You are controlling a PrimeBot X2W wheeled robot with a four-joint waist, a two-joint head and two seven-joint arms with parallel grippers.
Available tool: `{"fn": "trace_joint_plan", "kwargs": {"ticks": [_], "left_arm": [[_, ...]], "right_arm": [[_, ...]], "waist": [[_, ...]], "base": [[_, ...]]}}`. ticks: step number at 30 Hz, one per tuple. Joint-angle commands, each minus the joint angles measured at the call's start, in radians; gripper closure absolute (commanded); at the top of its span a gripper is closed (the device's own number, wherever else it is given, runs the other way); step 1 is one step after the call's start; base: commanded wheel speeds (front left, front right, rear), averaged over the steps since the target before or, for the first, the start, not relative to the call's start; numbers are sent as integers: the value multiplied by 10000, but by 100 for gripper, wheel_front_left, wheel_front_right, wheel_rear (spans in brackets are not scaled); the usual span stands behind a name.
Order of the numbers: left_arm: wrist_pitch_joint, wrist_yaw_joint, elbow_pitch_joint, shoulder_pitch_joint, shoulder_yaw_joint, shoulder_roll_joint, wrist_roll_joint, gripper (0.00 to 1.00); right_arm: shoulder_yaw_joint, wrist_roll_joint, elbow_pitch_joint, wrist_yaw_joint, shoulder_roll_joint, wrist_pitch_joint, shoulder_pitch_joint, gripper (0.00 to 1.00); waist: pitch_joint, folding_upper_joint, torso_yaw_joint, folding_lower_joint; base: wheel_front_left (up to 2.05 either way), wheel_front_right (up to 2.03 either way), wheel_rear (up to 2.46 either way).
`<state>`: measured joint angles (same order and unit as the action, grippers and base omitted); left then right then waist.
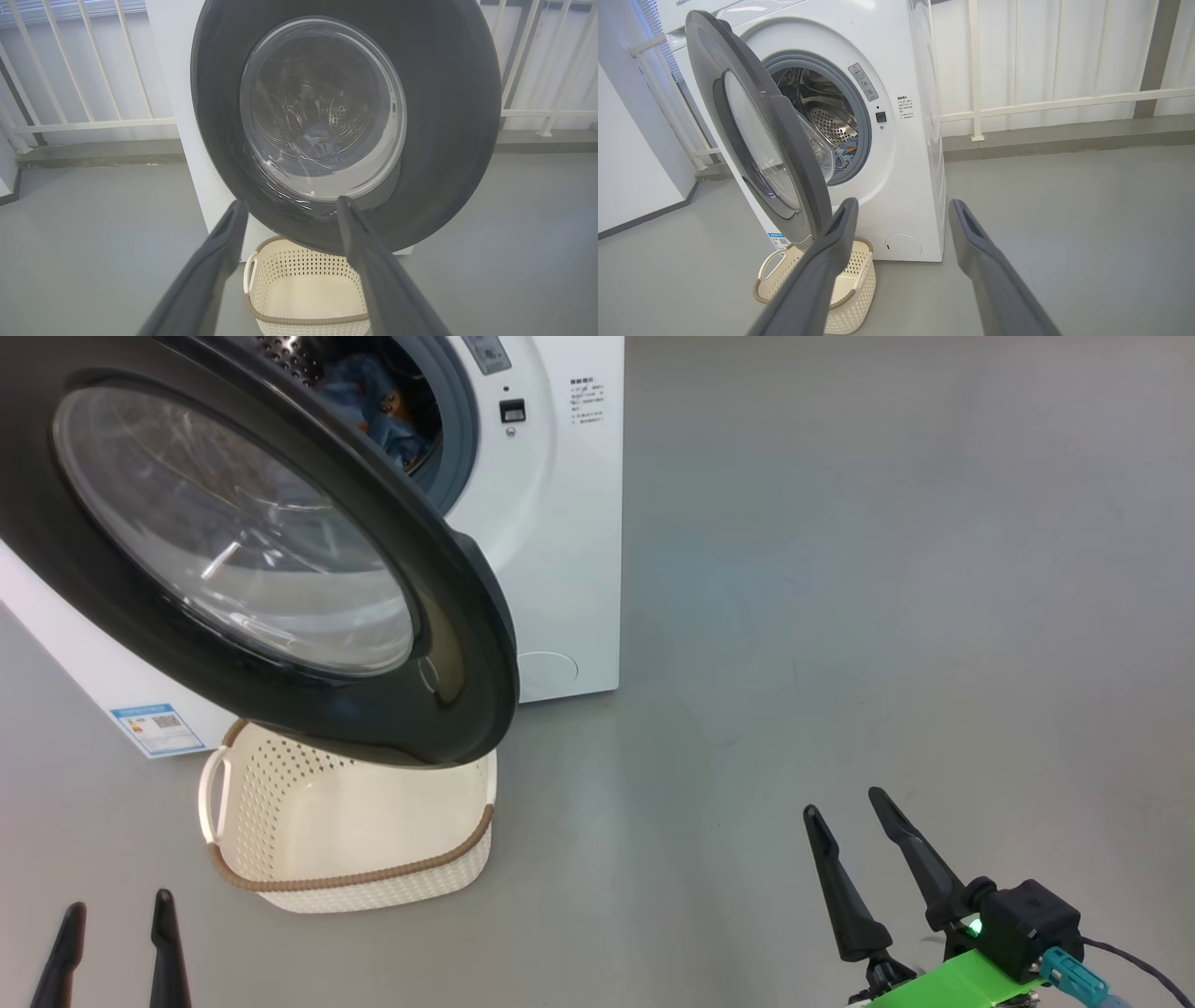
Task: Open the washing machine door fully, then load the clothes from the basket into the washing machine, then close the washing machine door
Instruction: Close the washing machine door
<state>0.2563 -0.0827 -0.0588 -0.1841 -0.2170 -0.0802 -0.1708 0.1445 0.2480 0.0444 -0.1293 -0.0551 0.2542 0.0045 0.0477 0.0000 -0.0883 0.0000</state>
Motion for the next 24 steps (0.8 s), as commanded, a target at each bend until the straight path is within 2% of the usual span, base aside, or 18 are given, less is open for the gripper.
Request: {"fn": "trace_joint_plan", "kwargs": {"ticks": [1, 13, 14, 15, 16, 17, 18, 24], "left_arm": [[55, 35, -284, 269, -410, -108, 162, 0], [55, -19, -319, 342, -521, -8, 204, 0], [55, -34, -321, 354, -527, 10, 202, 0], [55, -42, -317, 350, -531, 18, 204, 0], [55, -49, -312, 346, -536, 26, 207, 0], [55, -49, -312, 346, -536, 26, 207, 0], [55, -65, -299, 341, -537, 42, 212, 0], [55, -103, -284, 315, -538, 82, 209, 0]], "right_arm": [[155, -21, -288, -14, 49, 76, -180, 0], [17, -31, -338, -14, 49, 76, -194, 0], [18, -35, -330, -14, 49, 76, -194, 6], [22, -39, -325, -14, 49, 76, -193, 49], [27, -44, -322, -14, 49, 76, -191, 82], [27, -44, -322, -14, 49, 76, -191, 82], [29, -55, -337, -14, 49, 76, -185, 100], [6, -18, -370, -14, 49, 76, -167, 100]], "waist": [[22, 0, -6, 0], [154, 0, 43, 0], [155, 0, 60, 0], [148, 0, 67, 0], [142, 0, 74, 0], [142, 0, 74, 0], [127, 0, 90, 0], [76, 0, 114, 0]], "base": [[0, 0, 0], [0, 0, 0], [0, 0, 0], [0, 0, 0], [0, 0, 0], [0, 0, 0], [0, 0, 0], [0, 0, 0]]}}
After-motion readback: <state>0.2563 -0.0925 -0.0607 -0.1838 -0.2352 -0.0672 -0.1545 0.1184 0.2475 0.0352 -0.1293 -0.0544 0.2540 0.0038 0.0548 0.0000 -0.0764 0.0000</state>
